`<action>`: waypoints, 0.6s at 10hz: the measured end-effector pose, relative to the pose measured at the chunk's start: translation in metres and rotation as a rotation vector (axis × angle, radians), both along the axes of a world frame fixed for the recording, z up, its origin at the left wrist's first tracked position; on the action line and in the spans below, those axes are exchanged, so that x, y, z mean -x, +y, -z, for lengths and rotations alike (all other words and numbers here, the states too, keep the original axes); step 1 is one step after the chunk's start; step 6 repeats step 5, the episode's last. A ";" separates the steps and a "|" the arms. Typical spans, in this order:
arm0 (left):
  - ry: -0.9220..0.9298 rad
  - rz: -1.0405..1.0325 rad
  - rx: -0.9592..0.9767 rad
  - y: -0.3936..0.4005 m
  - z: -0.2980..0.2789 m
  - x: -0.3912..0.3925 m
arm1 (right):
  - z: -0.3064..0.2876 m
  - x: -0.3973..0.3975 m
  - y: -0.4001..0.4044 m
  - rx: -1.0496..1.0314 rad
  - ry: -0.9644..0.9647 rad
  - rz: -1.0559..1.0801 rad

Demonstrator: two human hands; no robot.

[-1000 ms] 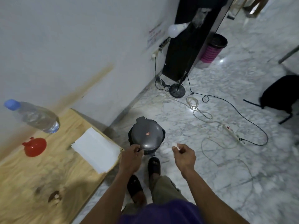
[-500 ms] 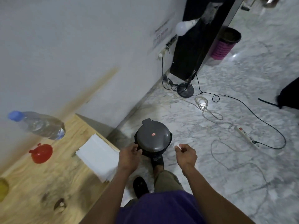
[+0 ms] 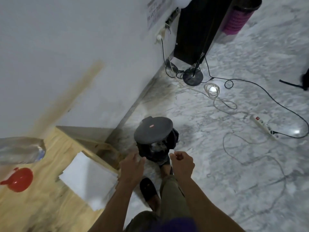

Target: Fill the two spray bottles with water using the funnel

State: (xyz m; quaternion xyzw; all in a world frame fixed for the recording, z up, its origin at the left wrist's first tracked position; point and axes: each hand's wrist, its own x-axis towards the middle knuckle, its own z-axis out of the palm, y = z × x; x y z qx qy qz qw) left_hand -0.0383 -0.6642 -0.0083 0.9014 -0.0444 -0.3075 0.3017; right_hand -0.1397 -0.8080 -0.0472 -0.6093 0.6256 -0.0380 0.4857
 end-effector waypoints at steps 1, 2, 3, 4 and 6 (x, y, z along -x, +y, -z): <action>0.013 0.022 -0.029 -0.014 0.019 -0.012 | 0.026 -0.018 -0.008 -0.019 0.034 -0.049; 0.036 0.028 -0.031 -0.022 0.043 -0.021 | 0.056 -0.035 -0.016 -0.010 0.057 -0.084; 0.043 0.014 -0.026 -0.024 0.068 -0.030 | 0.081 -0.049 -0.025 -0.023 0.049 -0.096; 0.055 0.029 -0.026 -0.022 0.090 -0.034 | 0.097 -0.058 -0.031 -0.085 -0.020 -0.063; 0.032 0.002 -0.032 -0.021 0.103 -0.038 | 0.102 -0.062 -0.033 -0.127 -0.043 -0.049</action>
